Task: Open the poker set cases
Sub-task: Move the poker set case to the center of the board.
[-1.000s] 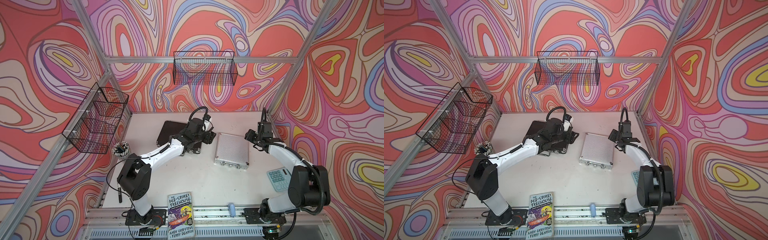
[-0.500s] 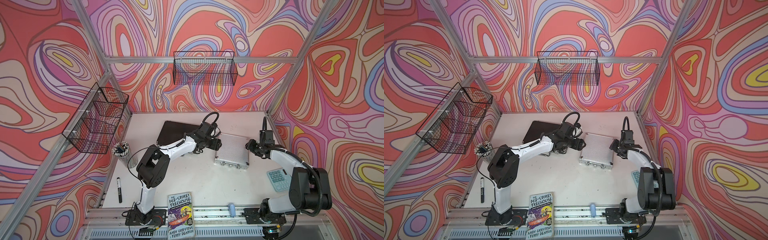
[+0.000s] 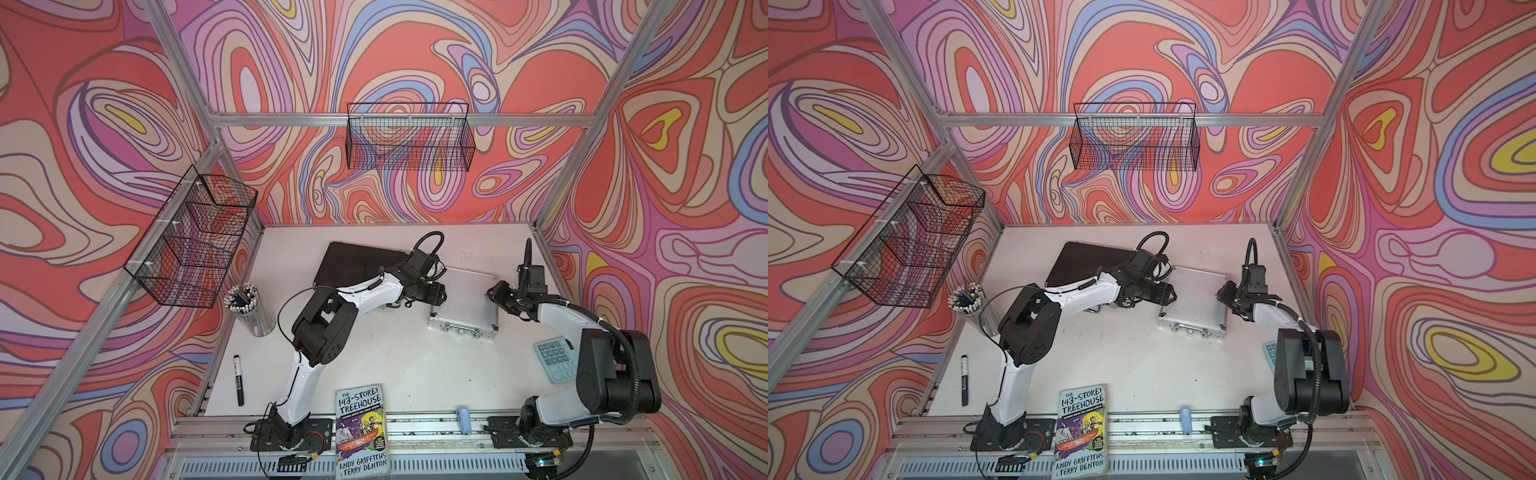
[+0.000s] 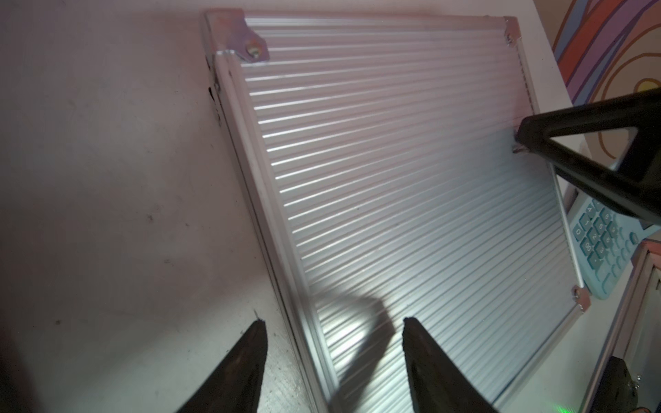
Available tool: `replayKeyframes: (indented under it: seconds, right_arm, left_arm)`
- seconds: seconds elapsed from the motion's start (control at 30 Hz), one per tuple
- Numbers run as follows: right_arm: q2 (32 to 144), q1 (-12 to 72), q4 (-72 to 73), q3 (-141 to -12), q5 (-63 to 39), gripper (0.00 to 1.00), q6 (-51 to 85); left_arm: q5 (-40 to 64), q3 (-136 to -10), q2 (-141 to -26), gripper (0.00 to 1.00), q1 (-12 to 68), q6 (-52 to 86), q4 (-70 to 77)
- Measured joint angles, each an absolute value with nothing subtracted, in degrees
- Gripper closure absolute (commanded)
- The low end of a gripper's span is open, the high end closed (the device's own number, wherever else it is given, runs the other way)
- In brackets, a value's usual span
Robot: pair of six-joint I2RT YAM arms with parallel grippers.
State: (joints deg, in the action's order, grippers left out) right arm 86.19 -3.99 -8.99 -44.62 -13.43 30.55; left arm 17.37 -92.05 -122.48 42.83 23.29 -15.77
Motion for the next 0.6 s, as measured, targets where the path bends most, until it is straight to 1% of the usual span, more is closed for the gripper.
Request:
replayKeyframes:
  seconds: [0.13, 0.23, 0.33, 0.43, 0.6]
  right_arm:
    - [87.2, -4.5, -6.7, -44.7, -13.8, 0.64, 31.2]
    - [88.3, -4.8, -5.0, -45.1, -14.0, 0.71, 31.5]
    - [89.2, -5.3, -2.9, -45.3, -14.2, 0.74, 32.1]
    - [90.7, -5.6, -1.1, -46.1, -14.4, 0.76, 32.5]
    - [93.8, -6.1, 2.1, -48.1, -14.4, 0.78, 32.9]
  left_arm:
    - [18.1, -93.1, -123.3, 0.54, 42.8, 24.3, -15.8]
    - [18.2, -94.6, -124.2, 0.6, 42.4, 25.0, -16.4]
    - [18.3, -96.6, -125.3, 0.65, 41.9, 25.7, -17.4]
    - [18.3, -99.0, -126.7, 0.68, 41.5, 25.9, -18.1]
    - [18.2, -103.1, -129.4, 0.69, 40.8, 26.4, -18.2]
